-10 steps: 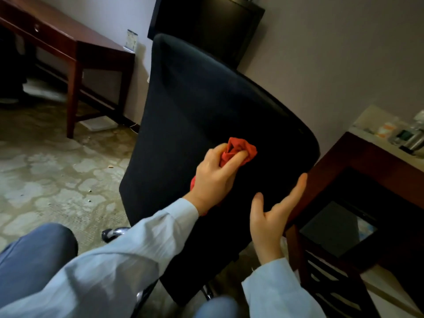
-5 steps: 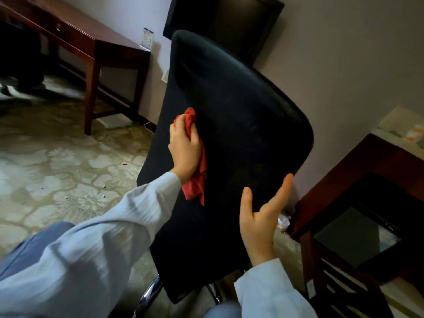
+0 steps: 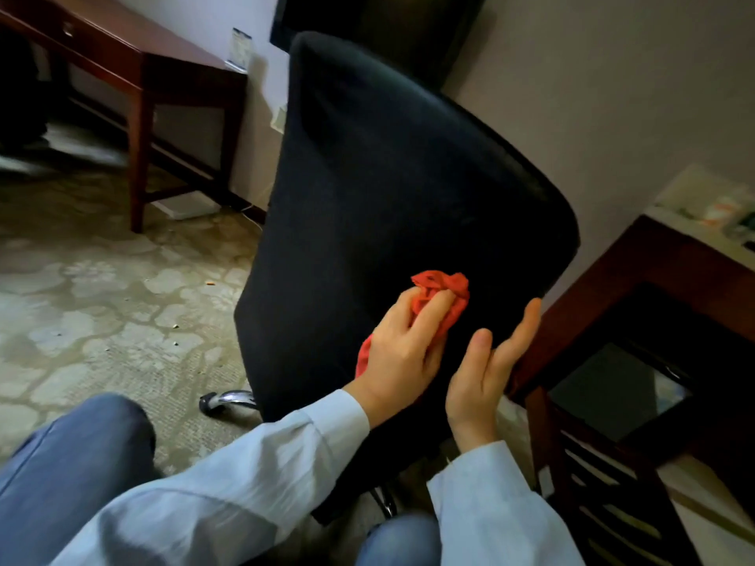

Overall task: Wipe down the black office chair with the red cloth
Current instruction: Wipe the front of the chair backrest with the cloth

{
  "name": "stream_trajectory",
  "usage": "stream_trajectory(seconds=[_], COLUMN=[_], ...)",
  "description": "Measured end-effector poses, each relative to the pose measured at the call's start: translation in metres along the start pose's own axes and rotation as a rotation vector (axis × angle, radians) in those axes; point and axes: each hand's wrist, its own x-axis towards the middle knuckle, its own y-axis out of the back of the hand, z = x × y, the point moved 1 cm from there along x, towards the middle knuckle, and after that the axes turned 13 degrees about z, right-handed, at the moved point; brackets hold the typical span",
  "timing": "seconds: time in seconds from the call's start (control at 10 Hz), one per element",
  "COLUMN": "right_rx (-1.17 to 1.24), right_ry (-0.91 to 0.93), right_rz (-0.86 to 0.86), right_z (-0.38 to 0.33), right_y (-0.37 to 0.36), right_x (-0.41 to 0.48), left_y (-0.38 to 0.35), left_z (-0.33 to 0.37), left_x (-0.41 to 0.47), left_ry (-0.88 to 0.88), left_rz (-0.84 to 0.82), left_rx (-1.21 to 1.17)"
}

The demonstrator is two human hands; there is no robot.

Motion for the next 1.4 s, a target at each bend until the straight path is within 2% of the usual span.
stream_trajectory(seconds=[0.1,0.2,0.3,0.4,0.5,0.6,0.7,0.8,0.9,1.0,1.2,1.3,1.4], right_rx=[0.078,0.102,-0.079,-0.454,-0.746,-0.892,-0.952,-1.006,-1.012,-1.032,-1.05,-1.063,-1.1], right_ry=[-0.153,-0.177,0.138,0.544,0.534,0.66,0.723,0.699,0.65,0.676,0.75,0.721,0.722], right_rz=[0.128,0.155,0.197,0.249,0.217,0.154,0.107,0.067,0.131,0.201,0.25,0.279,0.268], right_z=[-0.002,0.001,0.012,0.025,0.022,0.024,0.029,0.033,0.036,0.042,0.054,0.059,0.065], right_y=[0.013,0.03,0.047,0.051,0.043,0.032,0.015,0.005,0.002,-0.001,0.007,0.011,0.02], right_x=[0.002,0.004,0.006,0.007,0.007,0.002,0.001,0.005,0.013,0.011,0.014,0.015,0.019], left_y=[-0.004,-0.015,-0.029,-0.037,-0.036,-0.019,-0.005,0.006,0.029,0.055,0.045,0.014,-0.023], left_z=[0.008,0.017,0.014,0.01,0.001,-0.001,-0.027,-0.053,-0.09,-0.127,-0.085,-0.049,-0.029], left_x=[-0.005,-0.008,-0.013,-0.008,0.004,0.027,0.037,0.054,0.073,0.084,0.069,0.045,0.022], left_ry=[0.036,-0.056,-0.446,-0.475,-0.542,-0.129,-0.148,0.007,0.242,0.391,0.126,-0.098,-0.419], left_rz=[-0.35,-0.422,-0.244,-0.204,-0.159,-0.442,-0.36,-0.185,0.025,0.074,0.089,0.062,0.011], left_rx=[-0.093,-0.036,0.005,0.035,0.165,0.175,0.237,0.301,0.464,0.572,0.28,0.1,0.123])
